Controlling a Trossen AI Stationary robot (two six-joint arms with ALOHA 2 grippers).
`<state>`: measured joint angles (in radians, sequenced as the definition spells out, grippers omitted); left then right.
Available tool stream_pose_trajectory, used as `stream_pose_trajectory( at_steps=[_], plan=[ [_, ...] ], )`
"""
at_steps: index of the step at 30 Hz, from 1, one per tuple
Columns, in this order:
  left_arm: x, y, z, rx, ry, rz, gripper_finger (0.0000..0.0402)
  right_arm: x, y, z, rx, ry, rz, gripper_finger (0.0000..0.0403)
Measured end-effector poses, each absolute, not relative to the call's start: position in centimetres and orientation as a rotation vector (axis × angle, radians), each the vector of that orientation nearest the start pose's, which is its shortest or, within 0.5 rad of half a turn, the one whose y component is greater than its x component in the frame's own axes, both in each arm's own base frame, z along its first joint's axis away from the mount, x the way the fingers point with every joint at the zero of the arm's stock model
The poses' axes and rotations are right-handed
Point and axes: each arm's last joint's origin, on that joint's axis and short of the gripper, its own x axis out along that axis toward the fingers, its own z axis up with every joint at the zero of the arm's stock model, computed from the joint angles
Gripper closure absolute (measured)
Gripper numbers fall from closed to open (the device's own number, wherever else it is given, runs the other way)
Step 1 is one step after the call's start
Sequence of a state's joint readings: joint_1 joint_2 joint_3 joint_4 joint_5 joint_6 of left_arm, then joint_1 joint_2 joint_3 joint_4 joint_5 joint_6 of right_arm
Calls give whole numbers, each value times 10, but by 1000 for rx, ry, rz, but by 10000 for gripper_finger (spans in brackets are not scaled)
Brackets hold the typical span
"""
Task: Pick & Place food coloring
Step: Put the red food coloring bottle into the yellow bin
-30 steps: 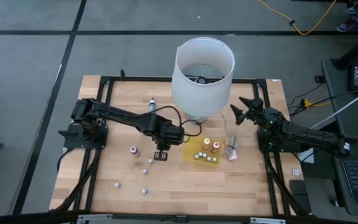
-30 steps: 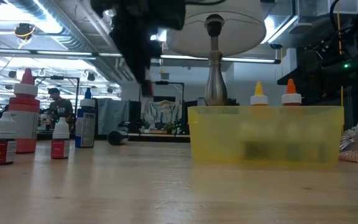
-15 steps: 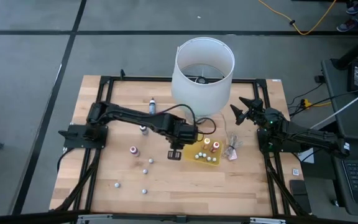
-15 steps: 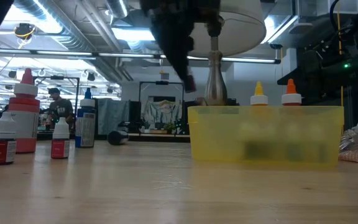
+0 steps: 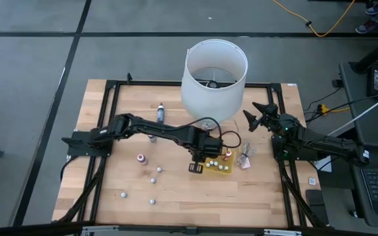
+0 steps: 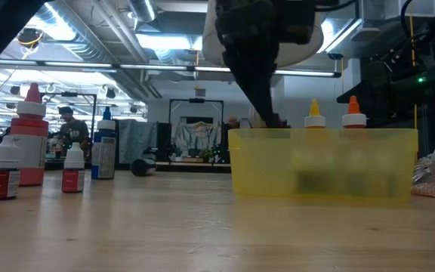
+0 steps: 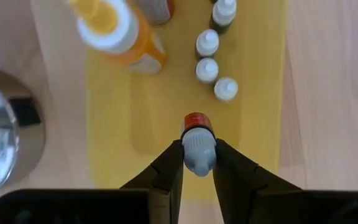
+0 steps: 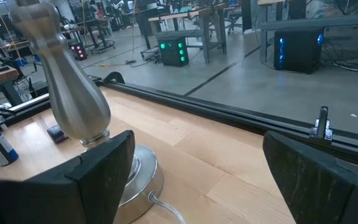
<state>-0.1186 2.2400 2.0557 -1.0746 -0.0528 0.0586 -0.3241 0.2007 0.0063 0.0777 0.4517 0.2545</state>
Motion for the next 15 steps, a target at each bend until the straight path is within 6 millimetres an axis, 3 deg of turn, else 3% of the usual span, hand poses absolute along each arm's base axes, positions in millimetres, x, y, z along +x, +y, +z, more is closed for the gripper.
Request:
stream_pose_trajectory(
  at_steps=[15],
  plan=[
    [479, -61, 203, 174, 1285, -109, 330, 97, -46, 157, 233, 20, -786, 47]
  ],
)
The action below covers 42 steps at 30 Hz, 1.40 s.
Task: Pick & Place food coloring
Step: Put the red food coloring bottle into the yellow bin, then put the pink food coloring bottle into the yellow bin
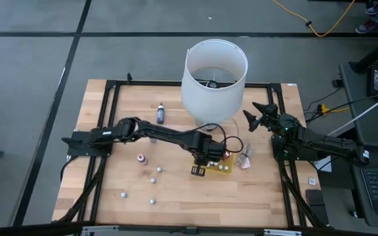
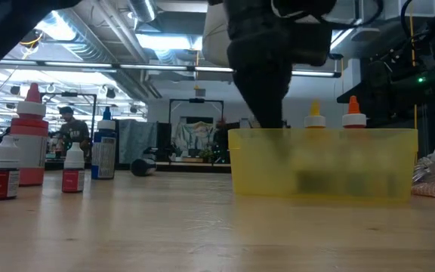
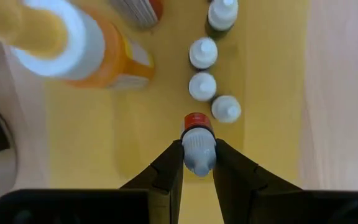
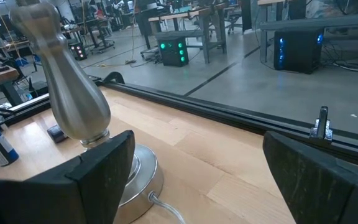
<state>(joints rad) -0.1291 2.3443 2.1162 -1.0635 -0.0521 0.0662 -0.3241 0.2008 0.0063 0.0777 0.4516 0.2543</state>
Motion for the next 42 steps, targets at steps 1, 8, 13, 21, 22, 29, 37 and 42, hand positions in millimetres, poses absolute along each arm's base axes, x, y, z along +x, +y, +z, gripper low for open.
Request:
stream_pose_trajectory(
  at_steps=[1, 8, 13, 21, 22, 29, 37, 42],
  plan=[
    [479, -61, 200, 175, 1301, -109, 330, 97, -46, 157, 234, 20, -786, 47],
    [483, -62, 186, 183, 1315, -104, 330, 97, -46, 157, 235, 20, -785, 47],
    [483, -61, 185, 207, 1324, -108, 330, 97, -46, 157, 235, 19, -786, 47],
    [481, -62, 184, 242, 1333, -155, 306, 97, -46, 157, 234, 20, -786, 47],
    [481, -64, 184, 240, 1331, -162, 302, 97, -46, 157, 234, 20, -786, 47],
    [481, -65, 184, 239, 1331, -168, 274, 97, -46, 157, 235, 20, -786, 47],
    [480, -63, 192, 258, 1351, -143, 239, 97, -46, 157, 233, 20, -786, 47],
    [480, -61, 215, 249, 1341, -107, 224, 97, -46, 157, 233, 20, -786, 47]
  ],
)
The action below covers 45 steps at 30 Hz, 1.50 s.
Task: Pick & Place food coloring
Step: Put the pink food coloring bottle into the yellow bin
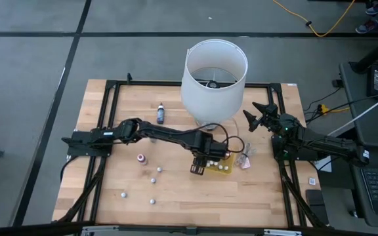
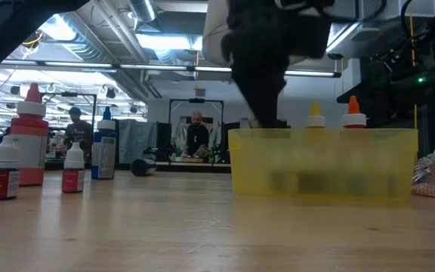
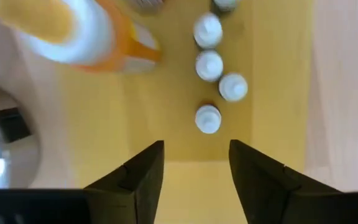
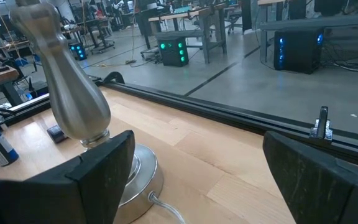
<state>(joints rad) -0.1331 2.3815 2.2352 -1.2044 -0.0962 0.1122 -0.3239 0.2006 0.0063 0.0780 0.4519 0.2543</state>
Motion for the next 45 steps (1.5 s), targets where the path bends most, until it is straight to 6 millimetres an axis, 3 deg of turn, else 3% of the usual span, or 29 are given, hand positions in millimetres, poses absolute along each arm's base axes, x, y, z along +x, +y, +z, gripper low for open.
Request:
stream_pose_trajectory(
  at_steps=[7, 19, 27, 33, 40, 45],
  plan=[
    [474, -58, 249, 151, 1318, 101, 185, 97, -46, 157, 234, 20, -786, 47],
    [433, -69, 289, -141, 1369, 417, 127, 97, -46, 157, 235, 19, -785, 47],
    [407, -77, 301, -49, 1395, 430, 128, 97, -46, 157, 234, 20, -785, 47],
    [362, -65, 302, 0, 1443, 527, 125, 97, -46, 157, 234, 20, -785, 47],
    [319, -59, 305, -215, 1379, 658, 128, 97, -46, 157, 235, 19, -785, 47],
    [301, -61, 293, -342, 1367, 720, 126, 97, -46, 157, 235, 20, -785, 47]
  ],
)
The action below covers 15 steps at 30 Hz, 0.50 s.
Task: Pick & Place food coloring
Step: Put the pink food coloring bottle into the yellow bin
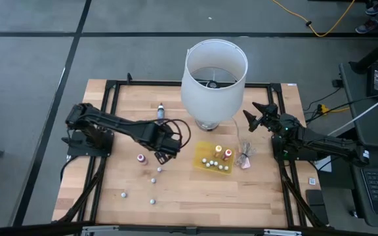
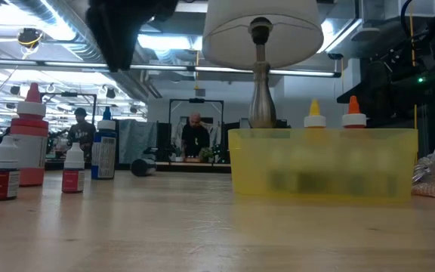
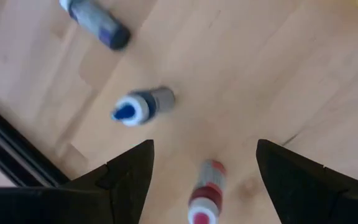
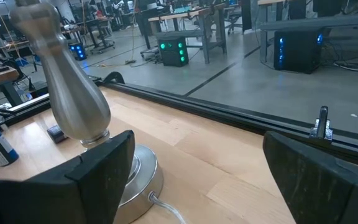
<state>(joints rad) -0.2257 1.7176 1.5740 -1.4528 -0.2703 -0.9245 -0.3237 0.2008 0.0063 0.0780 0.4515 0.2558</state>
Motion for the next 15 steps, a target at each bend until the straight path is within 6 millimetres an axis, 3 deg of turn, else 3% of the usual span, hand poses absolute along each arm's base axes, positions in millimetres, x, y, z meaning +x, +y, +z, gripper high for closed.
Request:
stream_pose_trajectory(
  at_steps=[4, 15],
  plan=[
    [295, -67, 285, -424, 1344, 736, 128, 97, -46, 157, 234, 20, -785, 47],
    [306, -81, 274, -585, 1248, 724, 129, 97, -46, 157, 235, 19, -785, 47]
  ],
)
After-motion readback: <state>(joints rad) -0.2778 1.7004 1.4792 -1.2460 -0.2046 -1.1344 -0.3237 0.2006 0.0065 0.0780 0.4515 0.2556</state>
